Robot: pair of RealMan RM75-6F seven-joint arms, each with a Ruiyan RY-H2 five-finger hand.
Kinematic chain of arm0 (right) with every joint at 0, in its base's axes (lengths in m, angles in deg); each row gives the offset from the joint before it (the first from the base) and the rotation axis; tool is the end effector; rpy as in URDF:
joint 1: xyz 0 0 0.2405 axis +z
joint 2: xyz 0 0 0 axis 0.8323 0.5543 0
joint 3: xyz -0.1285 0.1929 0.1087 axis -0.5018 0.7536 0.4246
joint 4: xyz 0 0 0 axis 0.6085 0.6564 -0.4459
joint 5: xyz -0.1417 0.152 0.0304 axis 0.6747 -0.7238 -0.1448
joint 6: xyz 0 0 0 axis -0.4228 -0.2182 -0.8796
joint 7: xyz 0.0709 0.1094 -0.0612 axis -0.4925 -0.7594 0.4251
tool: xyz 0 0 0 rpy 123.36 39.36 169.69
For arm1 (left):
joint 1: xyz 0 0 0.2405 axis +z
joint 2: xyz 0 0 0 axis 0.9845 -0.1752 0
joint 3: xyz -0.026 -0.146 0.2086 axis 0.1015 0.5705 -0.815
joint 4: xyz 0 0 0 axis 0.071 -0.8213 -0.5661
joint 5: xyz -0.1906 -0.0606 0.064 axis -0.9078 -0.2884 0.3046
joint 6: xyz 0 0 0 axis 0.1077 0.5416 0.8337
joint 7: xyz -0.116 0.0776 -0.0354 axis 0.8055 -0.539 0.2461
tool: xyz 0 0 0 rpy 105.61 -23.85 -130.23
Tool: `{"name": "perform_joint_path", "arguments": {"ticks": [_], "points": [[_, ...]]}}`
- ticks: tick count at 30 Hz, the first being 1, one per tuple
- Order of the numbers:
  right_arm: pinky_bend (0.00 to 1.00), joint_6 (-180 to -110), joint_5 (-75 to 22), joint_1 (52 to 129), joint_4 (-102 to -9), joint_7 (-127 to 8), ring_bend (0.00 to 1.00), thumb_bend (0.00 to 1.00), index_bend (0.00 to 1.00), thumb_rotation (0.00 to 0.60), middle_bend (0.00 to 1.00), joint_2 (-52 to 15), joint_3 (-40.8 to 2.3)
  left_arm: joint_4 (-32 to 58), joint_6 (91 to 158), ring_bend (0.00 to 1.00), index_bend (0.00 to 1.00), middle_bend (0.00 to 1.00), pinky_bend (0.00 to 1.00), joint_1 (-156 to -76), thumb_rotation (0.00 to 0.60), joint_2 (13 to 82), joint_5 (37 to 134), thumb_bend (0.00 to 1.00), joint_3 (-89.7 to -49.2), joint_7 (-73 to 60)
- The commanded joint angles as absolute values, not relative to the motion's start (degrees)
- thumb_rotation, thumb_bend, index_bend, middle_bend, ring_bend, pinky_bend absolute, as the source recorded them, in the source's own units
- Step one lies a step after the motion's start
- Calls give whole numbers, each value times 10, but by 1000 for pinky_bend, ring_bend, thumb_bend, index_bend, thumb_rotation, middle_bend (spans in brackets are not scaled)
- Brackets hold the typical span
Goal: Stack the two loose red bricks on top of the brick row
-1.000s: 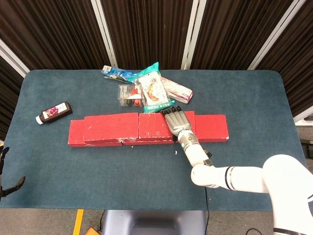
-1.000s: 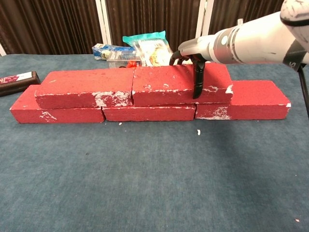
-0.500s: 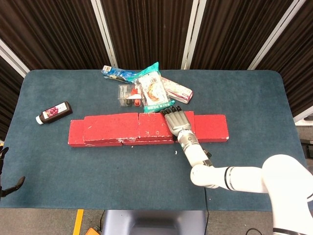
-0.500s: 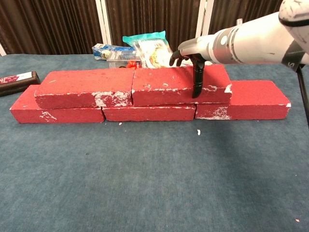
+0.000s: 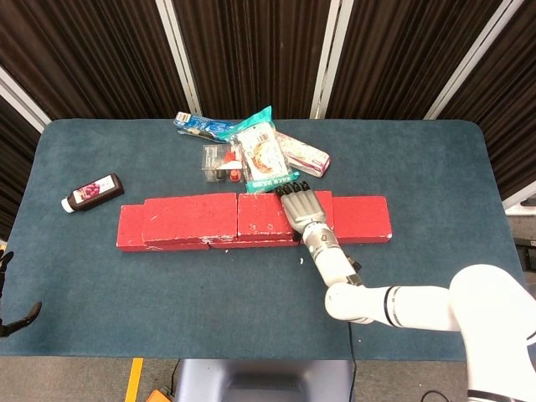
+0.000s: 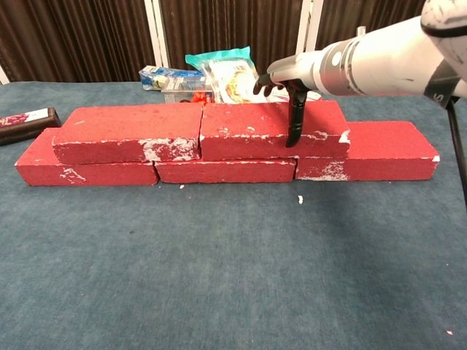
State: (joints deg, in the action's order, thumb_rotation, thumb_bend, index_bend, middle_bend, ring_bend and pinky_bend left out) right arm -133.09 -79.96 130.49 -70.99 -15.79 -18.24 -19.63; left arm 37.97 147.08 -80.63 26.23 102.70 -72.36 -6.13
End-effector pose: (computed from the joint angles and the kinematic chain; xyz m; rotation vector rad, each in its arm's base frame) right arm -0.0421 -0.4041 -0.0042 1.8708 -1.0305 0.6007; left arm -0.3212 0.1644 0.1817 -1.1730 -0.9755 -0.8679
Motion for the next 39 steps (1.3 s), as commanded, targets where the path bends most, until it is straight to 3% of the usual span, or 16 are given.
{"name": "perform_joint_path", "arguments": {"ticks": [1,7,8,9,12,14,16,20,24,29,39], "points": [[0,-1332,-780,1295,-731,-178,21,0,186,600,148,-166,-184,379,1471,0,0,0,2,-806,600,262,1027,237,-723,-60],[0,-1351,-718,1267,-794,-216,14,0,181,600,144,-119,-168,376,1468,0,0,0,2,-808,600,263,1028,237,-723,-56],[0,-1364,-692,1256,-815,-227,14,0,179,600,144,-106,-166,375,1467,0,0,0,2,-809,600,263,1028,236,-723,-55],[0,-1439,-604,1217,-878,-244,15,0,178,600,145,-73,-173,373,1467,0,0,0,2,-810,600,263,1032,236,-723,-53],[0,-1589,-396,1109,-973,-281,17,26,178,600,145,-45,-247,365,1471,0,0,0,2,-811,600,265,1043,238,-724,-46],[0,-1639,-298,1056,-985,-302,17,53,178,600,145,-37,-296,361,1472,0,0,0,2,-812,600,266,1049,236,-725,-42],[0,-1691,-198,997,-973,-335,17,57,179,600,145,-34,-347,356,1472,0,0,0,2,-813,600,269,1053,237,-725,-39],[0,-1789,-50,893,-882,-411,19,56,188,600,145,-62,-409,347,1470,0,0,0,2,-818,600,274,1059,239,-725,-39],[0,-1847,-2,816,-771,-448,27,56,201,600,145,-107,-429,339,1467,0,0,0,2,-821,600,276,1062,239,-725,-35],[0,-1862,-21,747,-648,-506,29,56,214,600,145,-149,-417,330,1470,0,0,0,2,-822,600,275,1067,239,-726,-30],[0,-1842,-43,697,-552,-583,29,57,214,600,145,-165,-365,316,1487,0,0,0,1,-816,600,277,1090,240,-736,-48]]}}
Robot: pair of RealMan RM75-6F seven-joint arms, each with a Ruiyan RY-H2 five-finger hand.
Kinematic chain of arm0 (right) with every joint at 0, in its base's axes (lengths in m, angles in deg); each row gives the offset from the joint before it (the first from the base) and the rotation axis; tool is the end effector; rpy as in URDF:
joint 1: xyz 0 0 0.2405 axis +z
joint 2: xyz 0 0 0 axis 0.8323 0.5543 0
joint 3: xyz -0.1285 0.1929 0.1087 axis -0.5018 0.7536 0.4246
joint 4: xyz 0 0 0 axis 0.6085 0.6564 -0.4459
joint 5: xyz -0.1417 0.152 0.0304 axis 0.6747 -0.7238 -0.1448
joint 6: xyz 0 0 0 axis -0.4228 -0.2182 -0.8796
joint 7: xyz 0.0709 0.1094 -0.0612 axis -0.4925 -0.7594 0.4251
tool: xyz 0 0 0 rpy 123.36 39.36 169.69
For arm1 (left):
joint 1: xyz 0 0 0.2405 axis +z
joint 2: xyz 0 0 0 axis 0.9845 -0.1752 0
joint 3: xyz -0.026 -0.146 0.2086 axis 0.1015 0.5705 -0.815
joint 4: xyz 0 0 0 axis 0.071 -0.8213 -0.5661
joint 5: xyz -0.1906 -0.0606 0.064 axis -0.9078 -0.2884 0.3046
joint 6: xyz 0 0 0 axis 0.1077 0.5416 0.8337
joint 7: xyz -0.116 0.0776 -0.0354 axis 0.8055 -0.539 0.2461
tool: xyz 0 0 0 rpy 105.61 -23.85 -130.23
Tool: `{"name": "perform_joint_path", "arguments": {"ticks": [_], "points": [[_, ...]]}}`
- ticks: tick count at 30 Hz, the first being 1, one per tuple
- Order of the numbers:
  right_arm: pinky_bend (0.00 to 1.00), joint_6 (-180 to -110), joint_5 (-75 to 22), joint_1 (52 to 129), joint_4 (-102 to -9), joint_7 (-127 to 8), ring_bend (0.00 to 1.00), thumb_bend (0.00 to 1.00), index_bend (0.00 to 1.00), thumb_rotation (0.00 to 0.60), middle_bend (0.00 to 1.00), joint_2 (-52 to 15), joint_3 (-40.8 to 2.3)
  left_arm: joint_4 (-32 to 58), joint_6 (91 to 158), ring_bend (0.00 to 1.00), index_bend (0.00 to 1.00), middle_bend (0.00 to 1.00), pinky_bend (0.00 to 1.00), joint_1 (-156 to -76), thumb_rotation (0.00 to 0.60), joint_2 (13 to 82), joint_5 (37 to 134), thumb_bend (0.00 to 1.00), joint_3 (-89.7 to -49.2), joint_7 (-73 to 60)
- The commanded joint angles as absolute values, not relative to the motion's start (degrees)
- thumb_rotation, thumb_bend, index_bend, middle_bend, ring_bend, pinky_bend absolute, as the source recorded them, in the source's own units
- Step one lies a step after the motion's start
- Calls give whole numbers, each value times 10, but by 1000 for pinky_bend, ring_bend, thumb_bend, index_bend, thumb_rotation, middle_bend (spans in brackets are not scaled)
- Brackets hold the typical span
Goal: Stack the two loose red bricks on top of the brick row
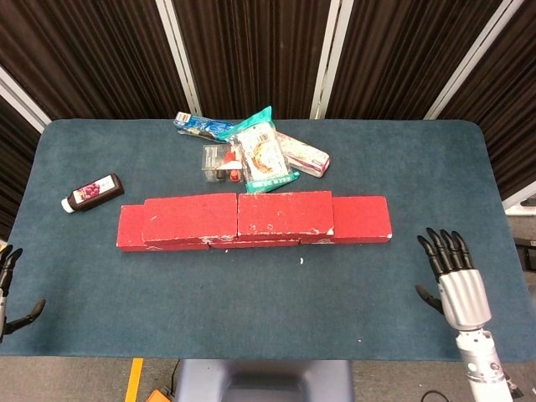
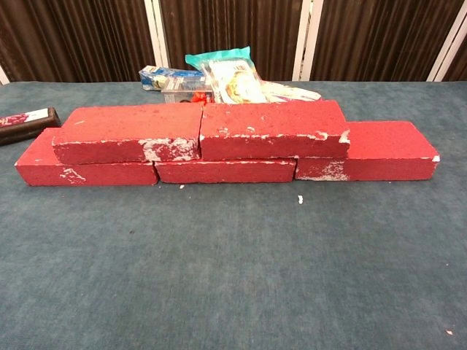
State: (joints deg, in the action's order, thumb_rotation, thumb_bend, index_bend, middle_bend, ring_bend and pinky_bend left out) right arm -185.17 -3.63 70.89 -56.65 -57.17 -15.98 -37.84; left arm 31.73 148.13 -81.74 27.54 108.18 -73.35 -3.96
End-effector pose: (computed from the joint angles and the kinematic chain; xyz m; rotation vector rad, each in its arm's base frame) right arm -0.2952 -0.1941 0.1067 1.4198 -0.6591 1.1262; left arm -0.3250 0.1692 0.1806 -1.2723 -0.8872 -0.8981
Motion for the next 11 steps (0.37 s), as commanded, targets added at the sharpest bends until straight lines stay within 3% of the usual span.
{"name": "perform_joint_path", "arguments": {"ticks": [1,11], "points": [[0,-1839,-41,696,-551,-584,29,57,215,600,145,-164,-362,315,1489,0,0,0,1,-817,600,279,1094,240,-737,-53],[0,-1813,-46,674,-574,-588,29,56,215,600,145,-147,-324,312,1495,0,0,0,0,-823,600,305,1114,240,-743,-118]]}}
